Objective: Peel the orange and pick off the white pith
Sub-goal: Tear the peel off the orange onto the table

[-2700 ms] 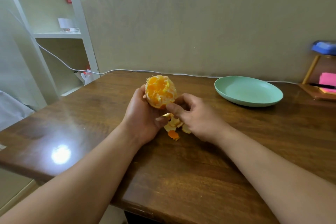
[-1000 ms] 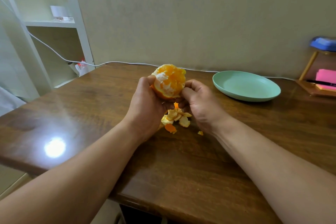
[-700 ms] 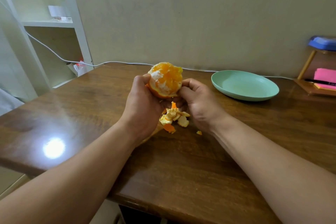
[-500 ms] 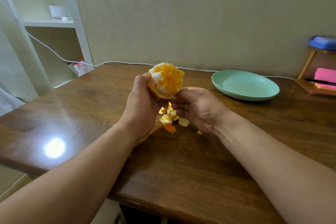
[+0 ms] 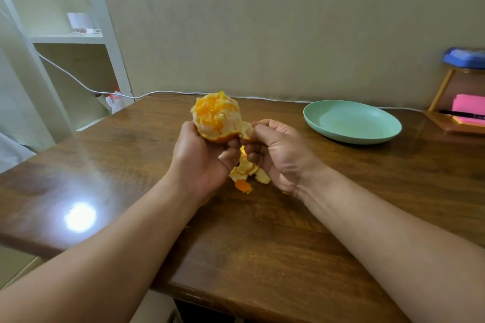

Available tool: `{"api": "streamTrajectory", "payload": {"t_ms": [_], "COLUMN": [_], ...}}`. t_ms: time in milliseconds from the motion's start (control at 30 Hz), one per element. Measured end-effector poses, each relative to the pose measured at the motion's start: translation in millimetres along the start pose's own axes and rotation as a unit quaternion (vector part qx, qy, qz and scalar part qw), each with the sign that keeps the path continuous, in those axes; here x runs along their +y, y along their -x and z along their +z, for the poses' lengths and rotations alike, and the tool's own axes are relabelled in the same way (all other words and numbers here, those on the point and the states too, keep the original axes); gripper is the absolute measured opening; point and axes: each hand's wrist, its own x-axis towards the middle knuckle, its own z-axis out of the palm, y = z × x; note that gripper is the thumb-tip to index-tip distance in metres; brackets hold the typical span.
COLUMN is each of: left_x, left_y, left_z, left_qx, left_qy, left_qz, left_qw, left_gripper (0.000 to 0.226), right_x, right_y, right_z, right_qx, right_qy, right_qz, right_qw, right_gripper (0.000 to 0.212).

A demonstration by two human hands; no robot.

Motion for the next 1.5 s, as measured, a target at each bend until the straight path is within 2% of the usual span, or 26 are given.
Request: {"api": "streamTrajectory", "payload": {"t_ms": [167, 233, 300, 367, 433, 500, 533, 633, 733, 833, 967, 1067, 1167, 1267, 1367, 1500], "left_x": [3.2, 5.1, 9.1, 11.9, 10.9, 8.9, 8.3, 7.4, 5.4, 2.3, 2.0, 1.7, 1.3, 0.0, -0.7, -4.6], "left_y": [-0.1, 1.9, 2.8, 2.9, 3.3, 4.0, 3.8, 0.6, 0.3, 2.6, 5.7, 10.4, 12.3, 12.6, 14.5, 18.4], "left_z": [-7.8, -10.0, -13.2, -15.8, -15.0, -11.1, -10.0, -10.9, -8.0, -2.8, 0.9, 5.0, 8.0, 8.4, 6.7, 5.7], "left_qx": [-0.032, -0.034, -0.028, -0.018, -0.013, -0.010, -0.009, -0.013, -0.012, -0.019, -0.021, -0.018, -0.031, -0.063, -0.097, -0.067], "left_qy": [0.049, 0.081, 0.116, 0.117, 0.096, 0.062, 0.045, 0.015, -0.002, 0.000, -0.032, -0.111, -0.170, -0.191, -0.202, -0.329], "left_qz": [-0.052, -0.067, -0.067, -0.061, -0.064, -0.070, -0.072, -0.074, -0.064, -0.048, -0.017, 0.008, 0.043, 0.062, 0.062, 0.118], "left_qw": [0.997, 0.994, 0.991, 0.991, 0.993, 0.996, 0.996, 0.997, 0.998, 0.999, 0.999, 0.994, 0.984, 0.978, 0.973, 0.935], "left_gripper": [0.040, 0.034, 0.026, 0.022, 0.025, 0.032, 0.035, 0.039, 0.055, 0.058, 0.064, 0.062, 0.054, 0.059, 0.058, 0.063], "right_x": [-2.1, -4.3, -7.7, -9.3, -8.0, -5.2, -4.6, -5.6, -1.1, 3.6, 3.0, 2.7, -4.7, -11.3, -14.8, -14.5], "right_y": [-3.7, -4.1, -1.9, 0.8, 1.3, 1.7, 2.2, 7.8, 10.0, 5.0, 0.3, -4.6, -5.5, -1.1, 1.8, -1.6], "right_z": [-10.5, -17.2, -25.5, -31.6, -29.9, -22.9, -19.2, -13.9, -14.5, -17.2, -19.1, -23.1, -24.7, -26.7, -28.6, -32.4], "right_qx": [-0.073, -0.077, -0.056, -0.020, 0.003, -0.008, -0.011, -0.002, -0.030, -0.021, 0.001, 0.018, 0.039, 0.019, -0.013, -0.033], "right_qy": [0.039, 0.070, 0.160, 0.306, 0.428, 0.484, 0.489, 0.445, 0.390, 0.344, 0.249, 0.179, 0.086, 0.035, 0.033, 0.159], "right_qz": [0.016, 0.013, -0.003, -0.041, -0.100, -0.168, -0.192, -0.190, -0.138, -0.107, -0.095, -0.071, -0.062, -0.045, -0.033, -0.060], "right_qw": [0.996, 0.994, 0.986, 0.951, 0.898, 0.859, 0.851, 0.875, 0.910, 0.933, 0.964, 0.981, 0.994, 0.998, 0.999, 0.985], "right_gripper": [0.009, 0.011, 0.013, 0.016, 0.019, 0.021, 0.023, 0.028, 0.039, 0.047, 0.038, 0.048, 0.038, 0.037, 0.032, 0.027]}}
